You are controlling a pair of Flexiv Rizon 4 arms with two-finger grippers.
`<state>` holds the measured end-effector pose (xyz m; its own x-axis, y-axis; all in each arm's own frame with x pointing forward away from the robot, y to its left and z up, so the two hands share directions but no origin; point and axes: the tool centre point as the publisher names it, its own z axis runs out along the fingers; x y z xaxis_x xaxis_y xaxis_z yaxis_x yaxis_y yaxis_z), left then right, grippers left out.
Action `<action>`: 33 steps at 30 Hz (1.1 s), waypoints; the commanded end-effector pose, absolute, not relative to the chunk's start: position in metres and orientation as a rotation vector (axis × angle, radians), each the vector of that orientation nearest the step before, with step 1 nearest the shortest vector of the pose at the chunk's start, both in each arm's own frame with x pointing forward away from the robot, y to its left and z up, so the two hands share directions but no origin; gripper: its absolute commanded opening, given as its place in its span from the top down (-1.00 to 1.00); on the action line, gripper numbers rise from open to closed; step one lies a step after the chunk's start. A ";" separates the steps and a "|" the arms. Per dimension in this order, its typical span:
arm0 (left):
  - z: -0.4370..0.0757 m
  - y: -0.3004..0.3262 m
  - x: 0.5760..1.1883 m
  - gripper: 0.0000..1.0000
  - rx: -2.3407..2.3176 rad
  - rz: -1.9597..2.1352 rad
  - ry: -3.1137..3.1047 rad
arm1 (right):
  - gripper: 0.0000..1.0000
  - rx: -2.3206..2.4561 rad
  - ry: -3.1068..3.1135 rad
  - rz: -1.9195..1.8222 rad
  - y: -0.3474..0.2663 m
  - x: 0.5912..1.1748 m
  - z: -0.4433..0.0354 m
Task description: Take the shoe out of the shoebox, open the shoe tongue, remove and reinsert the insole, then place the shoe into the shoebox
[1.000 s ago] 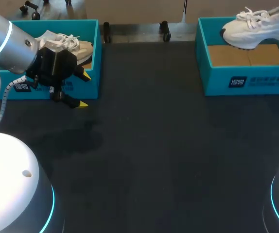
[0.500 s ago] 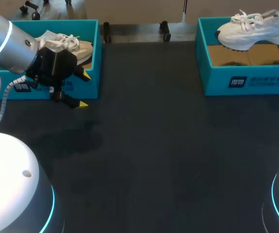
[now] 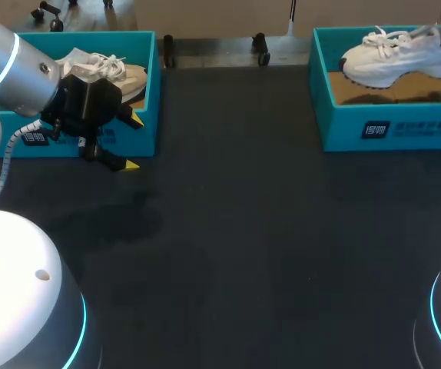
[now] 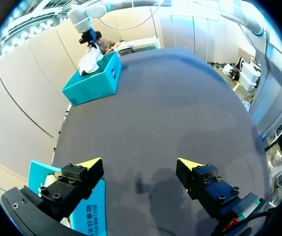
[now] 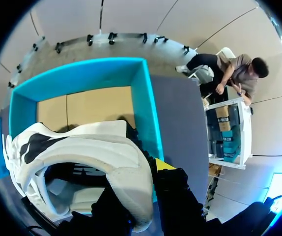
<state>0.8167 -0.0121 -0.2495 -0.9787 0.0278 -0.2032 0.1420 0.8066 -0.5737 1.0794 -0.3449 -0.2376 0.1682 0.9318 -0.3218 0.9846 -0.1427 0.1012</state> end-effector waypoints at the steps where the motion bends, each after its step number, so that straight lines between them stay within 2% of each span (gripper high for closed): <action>1: -0.249 -0.012 0.815 -1.00 0.133 -0.908 2.808 | 1.00 2.169 1.848 -0.267 -0.346 1.084 -0.245; 33: -0.249 -0.012 0.815 -1.00 0.133 -0.908 2.808 | 1.00 2.211 1.776 -0.244 -0.355 1.096 -0.300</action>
<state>0.8167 -0.0121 -0.2495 -0.9787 0.0278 -0.2032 0.1420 0.8066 -0.5737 1.0919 -0.3548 -0.2981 0.2234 0.9230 -0.3133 0.9732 -0.1932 0.1247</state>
